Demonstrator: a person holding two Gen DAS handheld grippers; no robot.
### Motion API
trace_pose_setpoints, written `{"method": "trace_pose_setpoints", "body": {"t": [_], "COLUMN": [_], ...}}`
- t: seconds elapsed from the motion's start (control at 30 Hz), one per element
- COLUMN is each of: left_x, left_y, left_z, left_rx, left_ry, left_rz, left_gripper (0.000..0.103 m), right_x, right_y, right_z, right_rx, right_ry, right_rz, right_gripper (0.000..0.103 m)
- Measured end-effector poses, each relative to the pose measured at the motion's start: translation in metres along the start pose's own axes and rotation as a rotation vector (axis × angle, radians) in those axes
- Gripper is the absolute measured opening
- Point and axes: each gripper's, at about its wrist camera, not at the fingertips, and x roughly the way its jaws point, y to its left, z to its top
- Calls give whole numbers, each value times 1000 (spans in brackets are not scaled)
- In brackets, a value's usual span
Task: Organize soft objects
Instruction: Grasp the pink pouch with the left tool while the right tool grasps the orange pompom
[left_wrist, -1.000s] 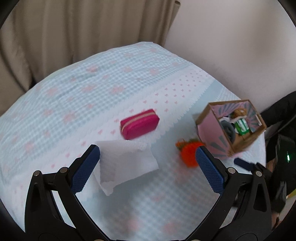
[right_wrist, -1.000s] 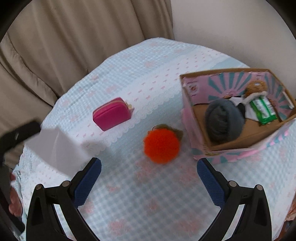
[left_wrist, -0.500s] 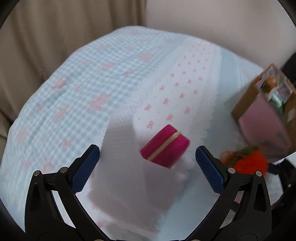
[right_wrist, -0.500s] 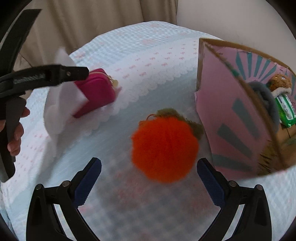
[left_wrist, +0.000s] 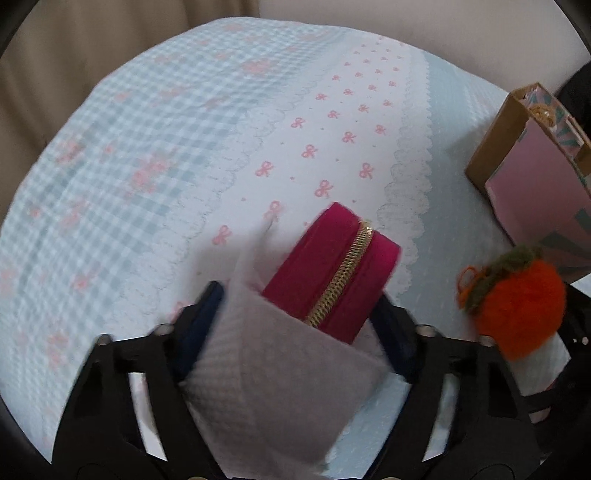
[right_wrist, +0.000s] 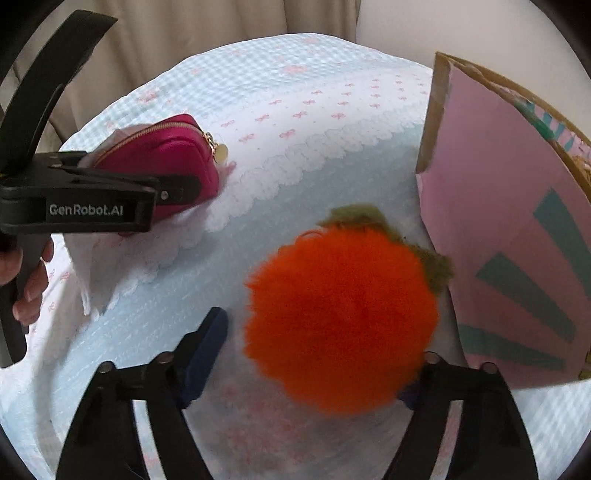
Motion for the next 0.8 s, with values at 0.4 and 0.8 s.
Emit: {"method": "trace_pose_setpoints", "body": {"t": [0.4,0.8], "left_x": [-25,-72], "left_y": [1,-3], "left_z": [-10,-29], "left_rx": [-137,-245], "left_ry": [-9,-53], "left_rz": [-33,-28], "left_gripper": [27,27], "right_x": [-8,-41], "right_y": [-4,-20], "right_z": [12,11], "right_rx": [-1,57], "right_ry": [2,-40], "right_rz": [63,127], "right_gripper": [19,13]}}
